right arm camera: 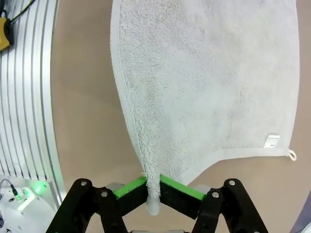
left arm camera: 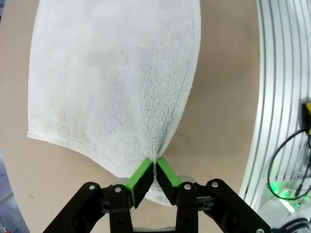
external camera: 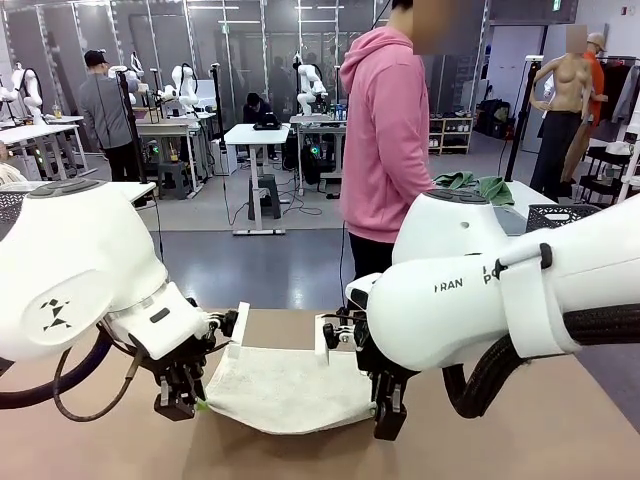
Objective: Fold the towels and place them in the basket.
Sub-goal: When a person lays out a Towel with hook on the table, fold it in half twice.
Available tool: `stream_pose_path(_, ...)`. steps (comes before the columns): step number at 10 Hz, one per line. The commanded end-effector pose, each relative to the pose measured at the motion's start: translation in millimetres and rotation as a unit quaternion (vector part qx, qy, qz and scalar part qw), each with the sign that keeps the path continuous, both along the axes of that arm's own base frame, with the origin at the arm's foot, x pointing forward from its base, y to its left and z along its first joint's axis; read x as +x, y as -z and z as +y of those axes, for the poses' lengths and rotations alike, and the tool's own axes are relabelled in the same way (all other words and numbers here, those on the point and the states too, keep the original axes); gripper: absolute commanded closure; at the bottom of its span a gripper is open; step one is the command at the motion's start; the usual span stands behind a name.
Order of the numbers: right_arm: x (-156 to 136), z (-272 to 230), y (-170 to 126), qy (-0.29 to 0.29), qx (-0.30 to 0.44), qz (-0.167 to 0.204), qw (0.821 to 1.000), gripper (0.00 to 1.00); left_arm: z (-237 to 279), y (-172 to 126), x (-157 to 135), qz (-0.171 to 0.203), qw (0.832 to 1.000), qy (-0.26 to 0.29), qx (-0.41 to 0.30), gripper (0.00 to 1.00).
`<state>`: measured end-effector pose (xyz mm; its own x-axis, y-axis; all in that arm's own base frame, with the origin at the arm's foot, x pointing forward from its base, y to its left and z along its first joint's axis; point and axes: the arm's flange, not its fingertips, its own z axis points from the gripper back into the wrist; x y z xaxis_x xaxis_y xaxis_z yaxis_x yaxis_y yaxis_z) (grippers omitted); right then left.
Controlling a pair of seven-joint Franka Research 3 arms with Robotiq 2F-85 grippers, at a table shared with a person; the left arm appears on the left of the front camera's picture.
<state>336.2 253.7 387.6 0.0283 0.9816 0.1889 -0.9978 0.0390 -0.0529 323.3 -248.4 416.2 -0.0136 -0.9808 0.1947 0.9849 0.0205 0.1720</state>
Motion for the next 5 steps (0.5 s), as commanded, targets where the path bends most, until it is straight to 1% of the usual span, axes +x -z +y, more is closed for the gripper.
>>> stream_pose_path(1,-0.8,0.9,-1.1,-0.001,0.001,-0.002,1.000,1.00,1.1,-0.3,0.9,-0.001,1.000,-0.003,0.000,0.93)
stream_pose_path(4,-0.8,0.9,-1.1,-0.001,0.001,-0.002,1.000,1.00,1.1,-0.3,0.9,-0.001,1.000,-0.003,0.000,0.93)
stream_pose_path(5,-0.2,0.3,0.1,-0.001,0.000,0.000,1.000,1.00,1.1,-0.1,0.8,0.001,1.000,-0.001,-0.002,0.89)
